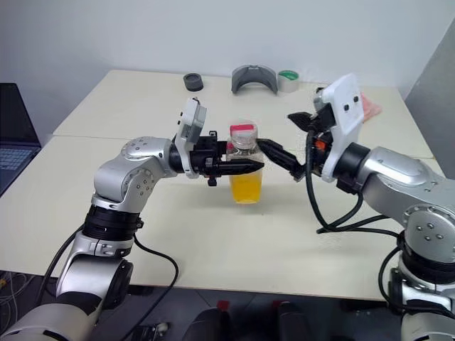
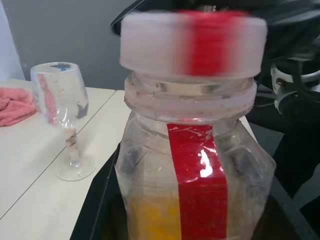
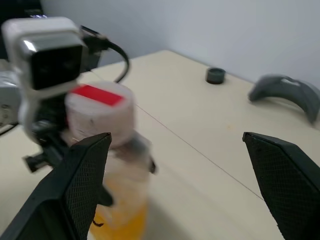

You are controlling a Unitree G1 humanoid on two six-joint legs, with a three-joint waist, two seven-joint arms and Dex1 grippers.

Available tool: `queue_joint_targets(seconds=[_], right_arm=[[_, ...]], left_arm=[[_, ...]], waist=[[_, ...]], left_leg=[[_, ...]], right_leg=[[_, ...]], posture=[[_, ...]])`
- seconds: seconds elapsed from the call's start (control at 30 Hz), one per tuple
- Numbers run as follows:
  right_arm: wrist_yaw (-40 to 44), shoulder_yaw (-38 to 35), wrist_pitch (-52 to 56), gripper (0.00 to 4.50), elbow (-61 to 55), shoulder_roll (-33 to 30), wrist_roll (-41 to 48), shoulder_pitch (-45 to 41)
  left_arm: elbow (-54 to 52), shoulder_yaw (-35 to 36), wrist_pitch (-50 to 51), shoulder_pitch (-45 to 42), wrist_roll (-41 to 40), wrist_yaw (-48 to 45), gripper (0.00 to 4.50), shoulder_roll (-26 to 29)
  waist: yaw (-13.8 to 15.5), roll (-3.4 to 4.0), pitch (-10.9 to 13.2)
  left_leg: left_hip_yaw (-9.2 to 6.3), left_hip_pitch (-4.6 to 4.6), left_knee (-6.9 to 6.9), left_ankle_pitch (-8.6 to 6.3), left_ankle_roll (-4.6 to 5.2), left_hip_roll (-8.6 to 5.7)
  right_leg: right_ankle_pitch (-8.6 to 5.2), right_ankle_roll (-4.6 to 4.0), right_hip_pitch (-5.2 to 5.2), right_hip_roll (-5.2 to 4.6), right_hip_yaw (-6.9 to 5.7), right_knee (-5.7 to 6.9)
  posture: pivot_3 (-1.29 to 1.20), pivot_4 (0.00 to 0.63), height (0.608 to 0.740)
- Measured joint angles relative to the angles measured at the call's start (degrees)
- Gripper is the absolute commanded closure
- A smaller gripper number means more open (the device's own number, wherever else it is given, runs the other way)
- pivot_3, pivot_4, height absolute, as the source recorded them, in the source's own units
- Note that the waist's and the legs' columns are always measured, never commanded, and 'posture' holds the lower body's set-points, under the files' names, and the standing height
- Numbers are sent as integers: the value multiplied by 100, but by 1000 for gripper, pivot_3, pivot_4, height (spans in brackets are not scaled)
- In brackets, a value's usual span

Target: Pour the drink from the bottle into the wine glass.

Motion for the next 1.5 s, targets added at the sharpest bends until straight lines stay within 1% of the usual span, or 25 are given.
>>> queue_joint_targets(seconds=[0.17,0.73,1.23,1.5], right_arm=[[55,25,-150,14,20,137,168,-40],[-42,119,-293,14,9,167,346,-46],[66,120,-326,14,8,-126,469,69],[345,-64,-509,14,29,-268,1079,234]], left_arm=[[-2,-2,0,0,0,-31,2713,-12],[-9,44,0,0,1,-64,2713,-2],[-13,44,0,0,1,-72,2713,-2],[-14,44,0,0,2,-74,2713,-2]], waist=[[-8,0,0],[4,0,0],[5,0,0],[4,0,0]], left_leg=[[-4,1,0,0,0,5],[-4,-2,1,0,0,2],[-3,-2,2,0,0,2],[-3,-2,3,0,1,2]], right_leg=[[0,0,0,8,0,2],[0,0,0,5,0,0],[0,0,0,5,0,0],[0,0,0,5,0,0]], posture=[[0,150,740],[0,150,740],[0,150,740],[0,150,740]])
